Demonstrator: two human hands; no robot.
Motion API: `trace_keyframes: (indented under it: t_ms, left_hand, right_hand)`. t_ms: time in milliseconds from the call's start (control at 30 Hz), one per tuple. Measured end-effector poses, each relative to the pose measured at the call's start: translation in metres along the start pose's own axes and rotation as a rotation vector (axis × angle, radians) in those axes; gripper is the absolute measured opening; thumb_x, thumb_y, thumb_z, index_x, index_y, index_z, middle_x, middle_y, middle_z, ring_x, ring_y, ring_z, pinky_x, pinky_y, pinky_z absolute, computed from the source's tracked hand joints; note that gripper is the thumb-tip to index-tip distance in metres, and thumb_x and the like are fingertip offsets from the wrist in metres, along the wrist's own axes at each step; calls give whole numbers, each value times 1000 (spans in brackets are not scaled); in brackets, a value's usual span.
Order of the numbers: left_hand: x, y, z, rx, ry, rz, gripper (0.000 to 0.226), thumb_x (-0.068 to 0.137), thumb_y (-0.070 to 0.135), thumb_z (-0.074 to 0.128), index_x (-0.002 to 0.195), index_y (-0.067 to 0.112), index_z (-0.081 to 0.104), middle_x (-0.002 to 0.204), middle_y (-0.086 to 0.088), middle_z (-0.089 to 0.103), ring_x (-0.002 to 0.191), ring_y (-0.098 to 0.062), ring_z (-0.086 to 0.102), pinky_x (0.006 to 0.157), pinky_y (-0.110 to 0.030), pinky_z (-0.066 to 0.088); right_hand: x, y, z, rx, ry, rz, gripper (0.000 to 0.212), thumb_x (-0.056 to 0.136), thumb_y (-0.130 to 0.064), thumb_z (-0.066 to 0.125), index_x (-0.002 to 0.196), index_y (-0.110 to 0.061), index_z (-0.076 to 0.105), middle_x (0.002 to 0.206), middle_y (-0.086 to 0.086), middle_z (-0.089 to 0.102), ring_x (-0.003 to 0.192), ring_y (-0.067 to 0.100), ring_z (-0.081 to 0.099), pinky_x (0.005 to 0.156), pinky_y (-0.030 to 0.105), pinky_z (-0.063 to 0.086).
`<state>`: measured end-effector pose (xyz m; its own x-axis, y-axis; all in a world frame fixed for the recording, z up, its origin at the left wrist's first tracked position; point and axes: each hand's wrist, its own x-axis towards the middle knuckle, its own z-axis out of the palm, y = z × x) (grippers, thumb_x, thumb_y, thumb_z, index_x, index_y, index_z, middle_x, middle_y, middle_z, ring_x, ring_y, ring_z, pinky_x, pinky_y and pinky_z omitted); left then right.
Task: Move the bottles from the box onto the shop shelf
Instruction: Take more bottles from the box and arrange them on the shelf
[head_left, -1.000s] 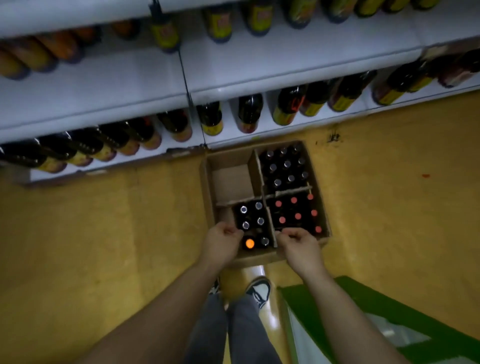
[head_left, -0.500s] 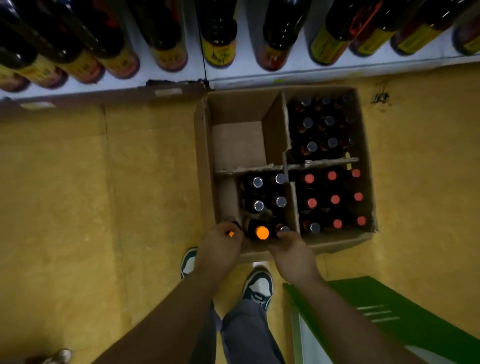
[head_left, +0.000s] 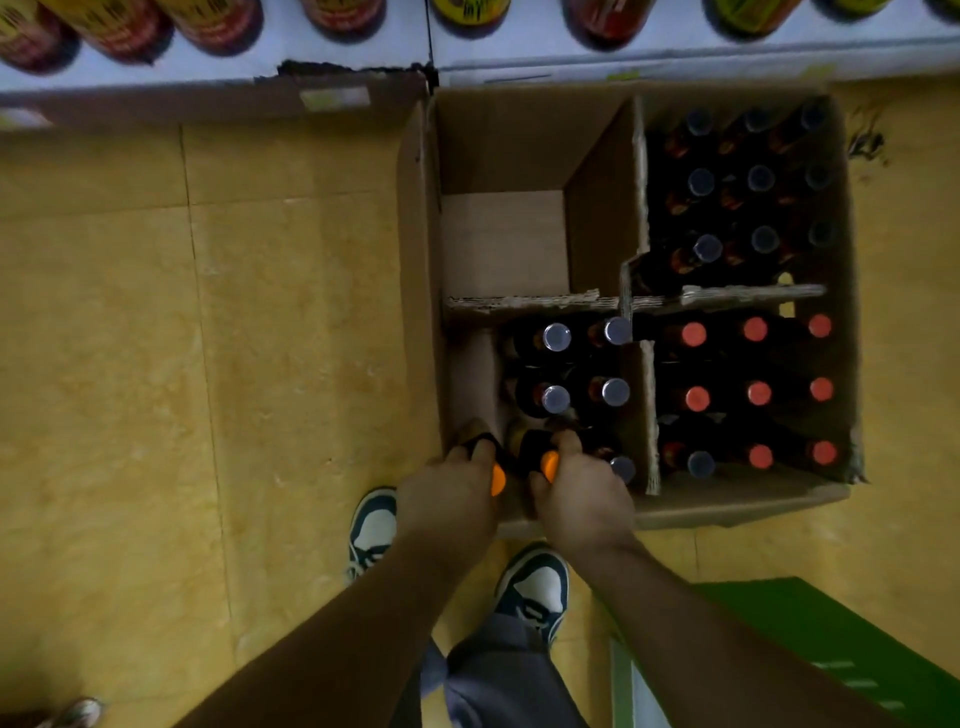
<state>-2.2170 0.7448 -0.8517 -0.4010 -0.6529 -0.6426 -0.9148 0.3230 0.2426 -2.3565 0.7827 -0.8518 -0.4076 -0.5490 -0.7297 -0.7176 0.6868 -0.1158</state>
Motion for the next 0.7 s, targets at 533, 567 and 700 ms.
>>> trace_keyframes:
  t_ms: [533, 567, 700]
  left_hand:
    - [-20, -7, -31, 79, -56, 154, 49, 98, 46, 53, 140, 23, 40, 118, 0, 64, 101, -25, 66, 76, -35, 50]
    - [-24, -5, -36, 72, -53, 152, 49, 98, 46, 53, 139, 23, 40, 118, 0, 64, 101, -26, 66, 77, -35, 50]
    - [-41, 2, -59, 45, -55, 135, 47, 98, 44, 55, 138, 23, 40, 117, -2, 64, 100, -27, 66, 74, -36, 47]
  right_hand:
    - [-41, 10, -27, 1, 54, -122, 40, 99, -36, 59, 135, -26, 46, 113, 4, 69, 106, 27, 67, 79, 34, 50]
    - [-47, 10, -32, 7, 58, -125, 39, 99, -36, 59, 134, -26, 47, 111, 4, 69, 105, 27, 68, 79, 34, 50]
    - [-72, 7, -52, 32, 76, -138, 31, 98, -36, 60, 125, -27, 49, 104, 0, 69, 99, 25, 68, 73, 33, 51]
